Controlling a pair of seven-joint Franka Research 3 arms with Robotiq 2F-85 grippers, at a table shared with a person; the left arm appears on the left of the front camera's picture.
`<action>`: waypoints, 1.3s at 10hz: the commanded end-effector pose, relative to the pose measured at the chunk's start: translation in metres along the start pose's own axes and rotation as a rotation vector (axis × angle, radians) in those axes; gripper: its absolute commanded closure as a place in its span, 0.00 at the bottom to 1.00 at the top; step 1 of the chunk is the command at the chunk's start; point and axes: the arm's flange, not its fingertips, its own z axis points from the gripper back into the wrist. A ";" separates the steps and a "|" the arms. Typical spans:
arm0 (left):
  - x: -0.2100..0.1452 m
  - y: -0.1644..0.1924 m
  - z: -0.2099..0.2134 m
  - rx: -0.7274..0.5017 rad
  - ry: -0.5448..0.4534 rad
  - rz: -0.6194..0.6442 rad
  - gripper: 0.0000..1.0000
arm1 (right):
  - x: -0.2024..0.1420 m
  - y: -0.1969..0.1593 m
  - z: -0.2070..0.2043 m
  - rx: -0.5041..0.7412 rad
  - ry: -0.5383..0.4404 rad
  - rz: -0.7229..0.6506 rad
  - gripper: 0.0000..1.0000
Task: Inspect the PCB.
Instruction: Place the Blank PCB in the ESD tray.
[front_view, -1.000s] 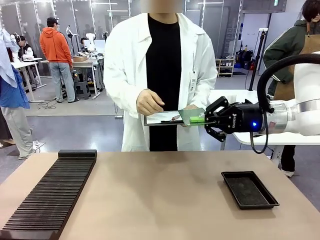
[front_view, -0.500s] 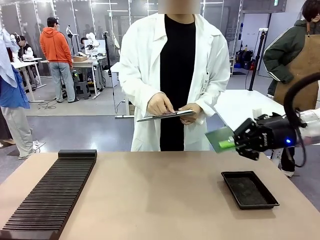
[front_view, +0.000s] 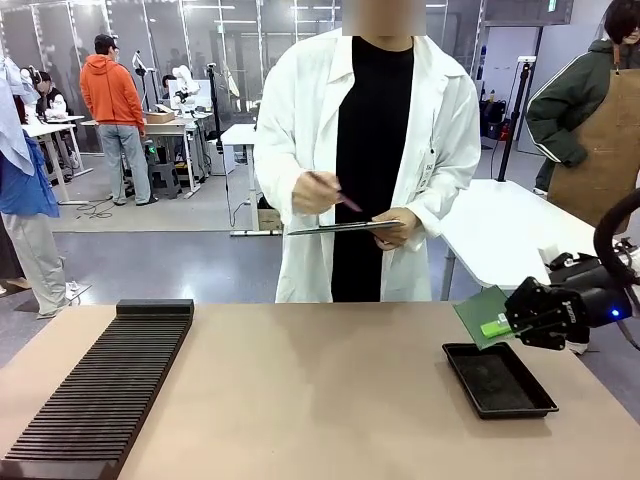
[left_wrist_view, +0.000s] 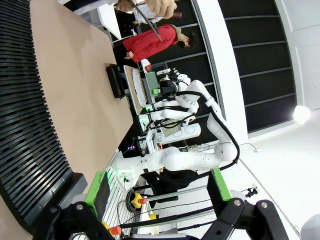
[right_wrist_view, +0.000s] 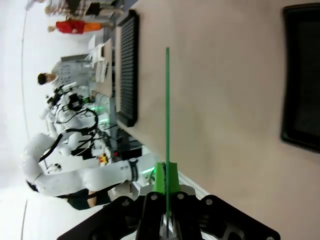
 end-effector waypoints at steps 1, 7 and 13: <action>0.003 -0.003 0.001 0.004 0.002 0.003 0.00 | 0.023 -0.021 -0.002 -0.071 -0.058 0.034 0.97; 0.003 -0.003 0.001 0.004 0.002 0.003 0.00 | 0.056 -0.075 -0.024 -0.231 -0.082 -0.001 0.97; 0.003 -0.003 0.001 0.004 0.002 0.003 0.00 | 0.059 -0.090 -0.048 -0.312 -0.067 0.010 0.97</action>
